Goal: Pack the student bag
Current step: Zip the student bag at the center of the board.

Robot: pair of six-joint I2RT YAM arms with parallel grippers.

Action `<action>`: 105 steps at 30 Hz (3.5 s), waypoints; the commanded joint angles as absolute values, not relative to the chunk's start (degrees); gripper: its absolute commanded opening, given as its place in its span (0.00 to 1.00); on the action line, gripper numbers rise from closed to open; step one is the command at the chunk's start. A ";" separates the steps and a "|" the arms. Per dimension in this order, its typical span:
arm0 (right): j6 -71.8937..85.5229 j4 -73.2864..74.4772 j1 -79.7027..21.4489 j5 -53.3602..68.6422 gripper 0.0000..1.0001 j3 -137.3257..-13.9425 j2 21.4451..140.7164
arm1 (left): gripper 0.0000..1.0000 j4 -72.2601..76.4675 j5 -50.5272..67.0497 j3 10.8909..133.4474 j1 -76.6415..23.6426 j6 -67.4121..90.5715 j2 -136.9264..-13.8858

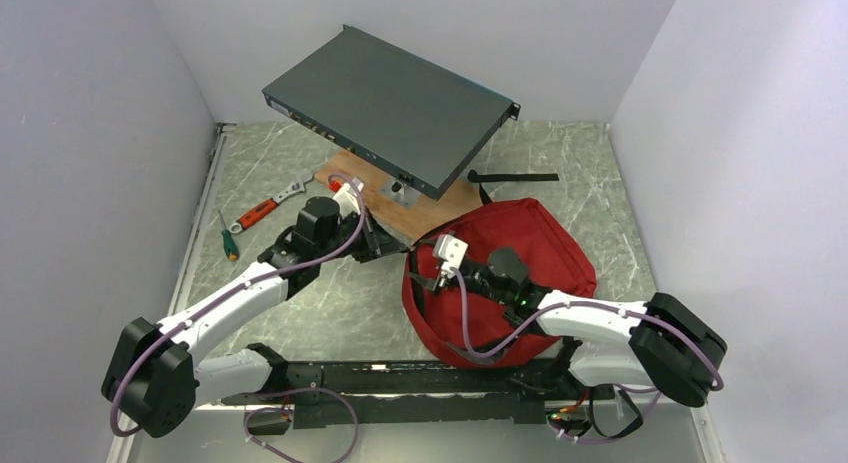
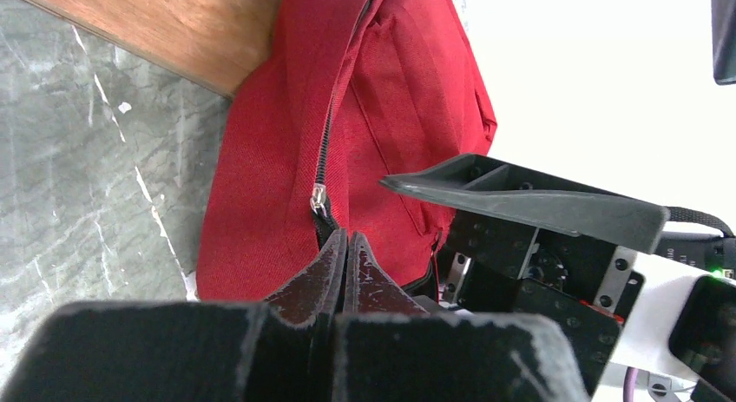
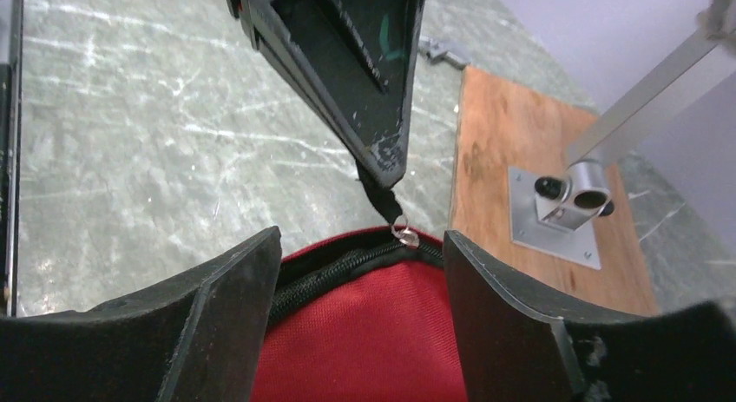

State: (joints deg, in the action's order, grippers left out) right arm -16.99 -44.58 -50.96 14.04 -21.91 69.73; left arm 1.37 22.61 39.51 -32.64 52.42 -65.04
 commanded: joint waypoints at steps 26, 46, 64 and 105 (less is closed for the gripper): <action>-10.70 -49.06 -48.79 23.84 0.15 -30.40 76.97 | 0.00 7.54 28.16 38.68 -32.26 51.68 -62.49; -10.79 -38.25 -42.23 43.87 0.00 -27.21 70.26 | 0.81 41.49 20.41 28.09 -31.02 49.42 -72.31; -5.99 -34.20 -44.29 41.78 0.00 -34.58 75.05 | 0.35 41.99 22.30 40.08 -35.93 42.02 -94.01; 28.81 0.73 -53.79 22.62 0.00 -32.12 51.08 | 0.71 8.64 14.29 24.06 -41.86 61.56 -59.38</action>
